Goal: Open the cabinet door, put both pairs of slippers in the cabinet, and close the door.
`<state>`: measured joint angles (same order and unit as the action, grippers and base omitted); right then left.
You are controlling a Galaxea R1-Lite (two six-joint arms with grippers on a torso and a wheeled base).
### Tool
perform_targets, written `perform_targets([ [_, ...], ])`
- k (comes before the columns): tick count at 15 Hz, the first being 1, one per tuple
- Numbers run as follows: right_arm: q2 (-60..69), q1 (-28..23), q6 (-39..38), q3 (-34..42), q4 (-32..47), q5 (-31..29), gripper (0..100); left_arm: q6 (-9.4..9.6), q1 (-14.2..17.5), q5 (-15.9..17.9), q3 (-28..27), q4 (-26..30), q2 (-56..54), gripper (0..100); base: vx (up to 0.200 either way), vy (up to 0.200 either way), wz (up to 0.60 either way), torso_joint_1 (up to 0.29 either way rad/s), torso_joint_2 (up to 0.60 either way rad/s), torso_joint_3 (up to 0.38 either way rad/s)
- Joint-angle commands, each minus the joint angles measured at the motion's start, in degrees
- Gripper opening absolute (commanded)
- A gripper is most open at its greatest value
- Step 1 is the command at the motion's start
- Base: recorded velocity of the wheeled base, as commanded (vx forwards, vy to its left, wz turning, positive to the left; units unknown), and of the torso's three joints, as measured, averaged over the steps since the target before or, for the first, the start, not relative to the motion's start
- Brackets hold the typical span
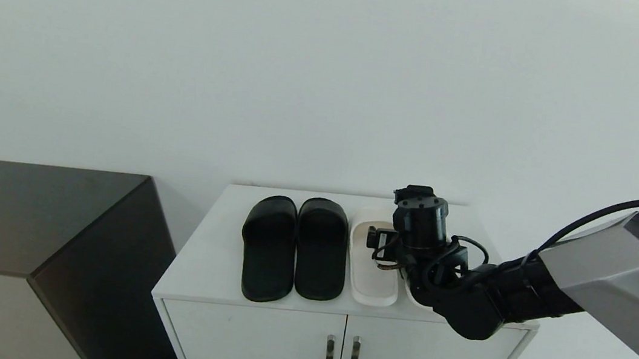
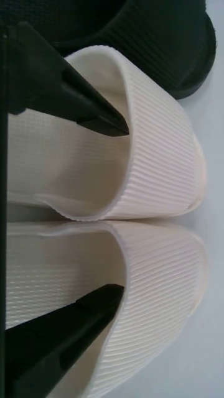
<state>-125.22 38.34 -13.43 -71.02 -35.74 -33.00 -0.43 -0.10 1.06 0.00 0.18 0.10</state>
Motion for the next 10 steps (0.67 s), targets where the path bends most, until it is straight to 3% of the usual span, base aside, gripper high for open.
perform_targets([
  [1,-1.08,-0.55,1.22,-0.61,-1.52,-0.05,0,-0.01,0.01,-0.01,0.00,-0.01,0.08,0,0.000,0.000,0.00,0.000,0.00,0.000],
  [10,2.26,-1.16,3.94,1.68,-4.60,-0.22,0,-0.01,0.01,-0.01,0.00,-0.01,0.08,0,0.000,0.000,0.00,0.000,0.00,0.000],
])
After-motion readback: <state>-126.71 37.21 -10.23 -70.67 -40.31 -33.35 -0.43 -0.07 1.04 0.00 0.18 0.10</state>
